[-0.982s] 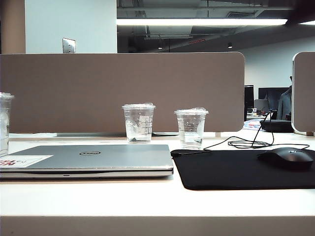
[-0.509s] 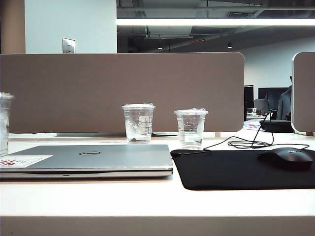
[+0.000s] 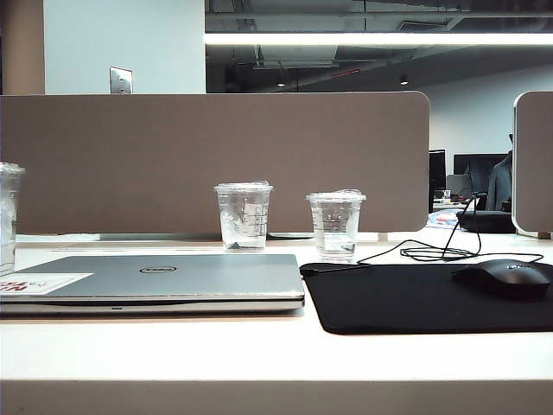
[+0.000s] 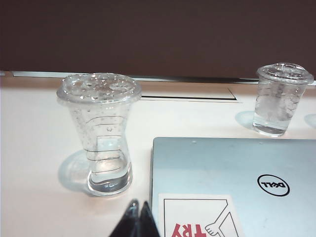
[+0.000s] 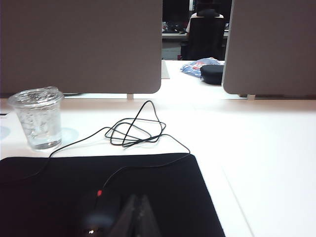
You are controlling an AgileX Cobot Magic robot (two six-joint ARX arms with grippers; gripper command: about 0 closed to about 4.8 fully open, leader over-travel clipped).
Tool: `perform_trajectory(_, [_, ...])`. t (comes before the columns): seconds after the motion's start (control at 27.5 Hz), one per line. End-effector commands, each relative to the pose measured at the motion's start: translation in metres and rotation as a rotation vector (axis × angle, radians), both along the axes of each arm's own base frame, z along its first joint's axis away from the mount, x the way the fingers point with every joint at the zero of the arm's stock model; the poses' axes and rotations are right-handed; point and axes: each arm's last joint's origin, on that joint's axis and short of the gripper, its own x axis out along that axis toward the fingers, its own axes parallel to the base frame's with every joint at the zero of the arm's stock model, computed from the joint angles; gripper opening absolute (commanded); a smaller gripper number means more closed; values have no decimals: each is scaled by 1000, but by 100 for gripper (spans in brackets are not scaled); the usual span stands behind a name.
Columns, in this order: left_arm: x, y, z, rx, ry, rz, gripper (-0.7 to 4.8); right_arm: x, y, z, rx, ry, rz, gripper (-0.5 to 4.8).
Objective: Pick up the coffee cup on the left and place it on the left side of the laptop.
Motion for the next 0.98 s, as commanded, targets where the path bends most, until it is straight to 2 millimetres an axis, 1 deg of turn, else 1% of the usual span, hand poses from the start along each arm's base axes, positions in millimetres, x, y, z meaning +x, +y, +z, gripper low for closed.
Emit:
perform_trajectory(0.04, [0,0,2,4,-12,-5,-5,0,-2,0,2,-19,-2,-4])
perform_trajectory(0.22, [0,0,2,4,-12,-5,-5,0,-3,0,85,-25,-10,-4])
perform_trajectory(0.98, [0,0,2,4,-13,-6,-5,0,-3,0,87,-21,-7,-4])
